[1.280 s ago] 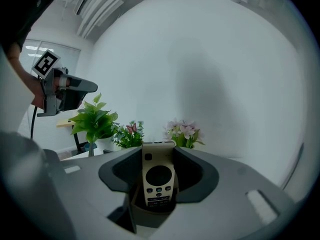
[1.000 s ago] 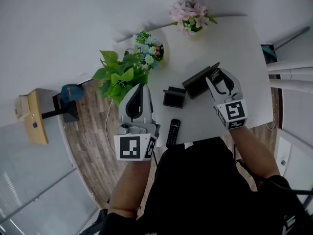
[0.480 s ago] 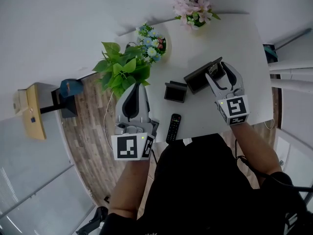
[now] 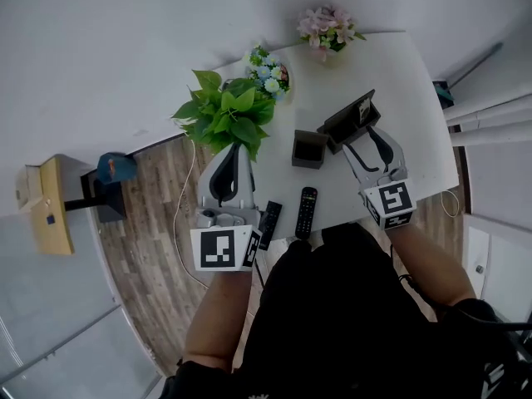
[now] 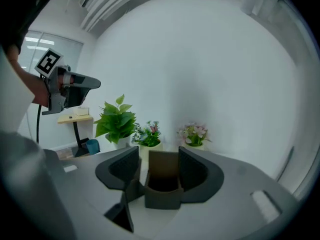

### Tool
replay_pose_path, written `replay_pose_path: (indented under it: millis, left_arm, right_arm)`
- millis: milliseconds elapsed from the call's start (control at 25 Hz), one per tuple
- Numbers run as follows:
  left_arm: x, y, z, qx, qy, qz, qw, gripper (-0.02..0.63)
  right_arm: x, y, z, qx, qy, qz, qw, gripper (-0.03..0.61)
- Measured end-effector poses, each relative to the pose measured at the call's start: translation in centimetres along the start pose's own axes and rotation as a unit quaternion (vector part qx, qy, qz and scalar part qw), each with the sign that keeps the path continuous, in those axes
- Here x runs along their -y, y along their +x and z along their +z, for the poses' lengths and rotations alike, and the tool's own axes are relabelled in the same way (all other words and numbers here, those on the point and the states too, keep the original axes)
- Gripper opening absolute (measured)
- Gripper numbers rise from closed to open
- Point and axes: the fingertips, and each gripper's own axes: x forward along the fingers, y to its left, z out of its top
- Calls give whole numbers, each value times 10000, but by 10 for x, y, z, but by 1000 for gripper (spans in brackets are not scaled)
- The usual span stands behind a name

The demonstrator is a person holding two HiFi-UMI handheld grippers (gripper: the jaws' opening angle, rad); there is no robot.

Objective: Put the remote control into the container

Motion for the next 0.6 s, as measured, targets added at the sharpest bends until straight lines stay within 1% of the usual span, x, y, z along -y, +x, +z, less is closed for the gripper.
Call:
replay_pose_path:
  millis: [80, 160, 280, 360, 480, 600]
  left_arm:
    - [-9, -16, 5, 156, -40, -9, 9999, -2]
    - [-18, -31, 3, 189, -85, -15, 9998, -2]
    - [-32, -51, -9, 66, -103, -22, 9999, 0]
    - [-39, -63, -19, -26, -96, -30, 9999, 0]
    - [-46, -76, -32, -128, -104, -29, 9999, 0]
    - [-51, -87, -45, -230, -136, -40, 9996, 0]
  right_arm:
    - [-25, -7, -10, -133, 265, 46, 9995, 251]
    - [-52, -12, -21, -261, 403, 111, 9988, 249]
    - [-92, -16, -43, -480, 489, 209, 9974, 245]
    - [-114, -18, -61, -678, 675, 247, 9951, 245]
    - [-136, -20, -92, -1030, 1064, 244, 9887, 245]
    - [-150, -23, -120, -1359, 1332, 190, 9815, 245]
